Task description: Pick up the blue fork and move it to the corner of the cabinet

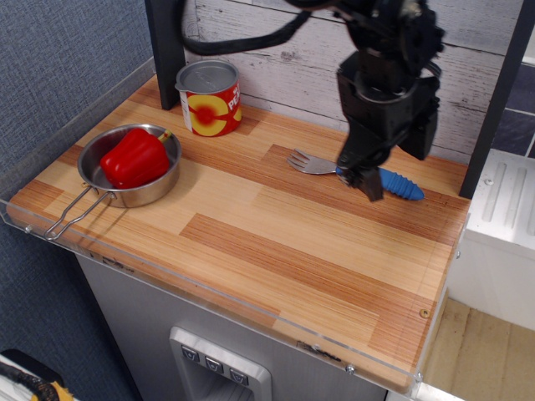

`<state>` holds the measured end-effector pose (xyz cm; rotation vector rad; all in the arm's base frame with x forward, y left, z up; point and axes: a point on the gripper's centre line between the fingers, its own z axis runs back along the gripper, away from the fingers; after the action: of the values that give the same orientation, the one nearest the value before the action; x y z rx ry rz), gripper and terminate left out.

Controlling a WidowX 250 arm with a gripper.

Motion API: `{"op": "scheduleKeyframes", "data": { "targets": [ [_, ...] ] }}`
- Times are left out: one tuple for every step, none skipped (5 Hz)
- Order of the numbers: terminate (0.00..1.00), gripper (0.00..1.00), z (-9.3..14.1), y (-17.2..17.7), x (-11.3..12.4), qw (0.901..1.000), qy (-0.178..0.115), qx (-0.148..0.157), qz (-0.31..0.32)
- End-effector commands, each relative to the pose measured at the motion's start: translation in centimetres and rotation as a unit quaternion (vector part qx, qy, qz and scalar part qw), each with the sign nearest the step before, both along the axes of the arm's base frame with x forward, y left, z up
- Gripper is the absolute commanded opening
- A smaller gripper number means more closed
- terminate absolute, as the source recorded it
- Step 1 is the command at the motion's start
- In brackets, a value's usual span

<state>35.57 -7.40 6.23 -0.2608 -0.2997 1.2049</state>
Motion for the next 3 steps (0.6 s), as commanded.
{"op": "scheduleKeyframes", "data": {
  "targets": [
    [0.0, 1.0, -0.8, 0.5, 2.0, 0.9961, -0.018, 0.027, 0.083],
    [0.0, 1.0, -0.6, 0.8, 3.1, 0.9943, -0.013, 0.007, 0.105],
    [0.0, 1.0, -0.8, 1.6, 4.6, 0.9923, 0.004, 0.003, 0.124]
  ]
}}
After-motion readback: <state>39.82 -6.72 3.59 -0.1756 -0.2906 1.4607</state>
